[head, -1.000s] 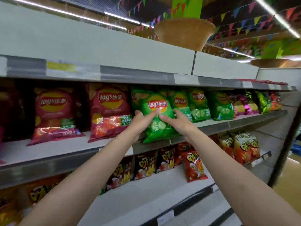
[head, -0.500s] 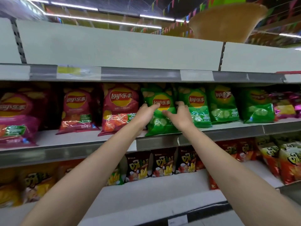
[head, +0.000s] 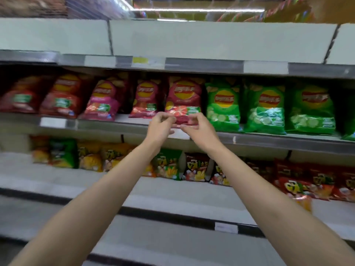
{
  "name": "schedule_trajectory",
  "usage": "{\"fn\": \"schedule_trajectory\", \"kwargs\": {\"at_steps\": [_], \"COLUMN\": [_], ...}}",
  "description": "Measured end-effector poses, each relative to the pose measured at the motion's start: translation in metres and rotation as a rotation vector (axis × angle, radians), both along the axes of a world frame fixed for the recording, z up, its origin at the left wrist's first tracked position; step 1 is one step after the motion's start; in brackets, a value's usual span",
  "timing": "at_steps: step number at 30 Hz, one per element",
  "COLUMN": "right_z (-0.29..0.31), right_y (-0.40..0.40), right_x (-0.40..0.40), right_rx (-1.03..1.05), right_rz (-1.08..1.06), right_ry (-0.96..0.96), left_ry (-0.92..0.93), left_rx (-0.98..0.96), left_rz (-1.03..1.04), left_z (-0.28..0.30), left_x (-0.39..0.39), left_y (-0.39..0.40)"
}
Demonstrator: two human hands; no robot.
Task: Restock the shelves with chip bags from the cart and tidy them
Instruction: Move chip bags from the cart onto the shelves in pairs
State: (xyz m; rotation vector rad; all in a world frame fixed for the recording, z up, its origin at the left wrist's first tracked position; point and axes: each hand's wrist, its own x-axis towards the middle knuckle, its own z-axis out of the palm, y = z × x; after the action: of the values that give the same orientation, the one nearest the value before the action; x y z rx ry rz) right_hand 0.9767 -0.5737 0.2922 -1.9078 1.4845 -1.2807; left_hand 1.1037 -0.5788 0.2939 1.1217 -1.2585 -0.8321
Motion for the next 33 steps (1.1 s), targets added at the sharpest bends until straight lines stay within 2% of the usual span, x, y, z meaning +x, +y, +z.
{"fn": "schedule_trajectory", "kwargs": {"at_steps": [10,16,26,33], "right_z": [-0.015,-0.024,-0.053,-0.087], "right_y": [0.036,0.055,0.096,0.116], "right_x": [0.171,0.306,0.554,0.674], "right_rx": [0.038,0.060,0.168,0.259], "right_rz": [0.451,0.666,0.912,1.036], "right_ry": [-0.024,-0.005,0.024,0.080], "left_ry": [0.012,-0.019,0.023,0.047], "left_rx": [0.080,0.196,0.269,0.335], "left_rz": [0.397,0.537,0.793,0.919], "left_z": [-0.014,-0.028,-0.067,-0.108], "left_x": [0.184,0.313,0.543,0.651], "left_y": [0.077,0.122,0.190,0.232]}}
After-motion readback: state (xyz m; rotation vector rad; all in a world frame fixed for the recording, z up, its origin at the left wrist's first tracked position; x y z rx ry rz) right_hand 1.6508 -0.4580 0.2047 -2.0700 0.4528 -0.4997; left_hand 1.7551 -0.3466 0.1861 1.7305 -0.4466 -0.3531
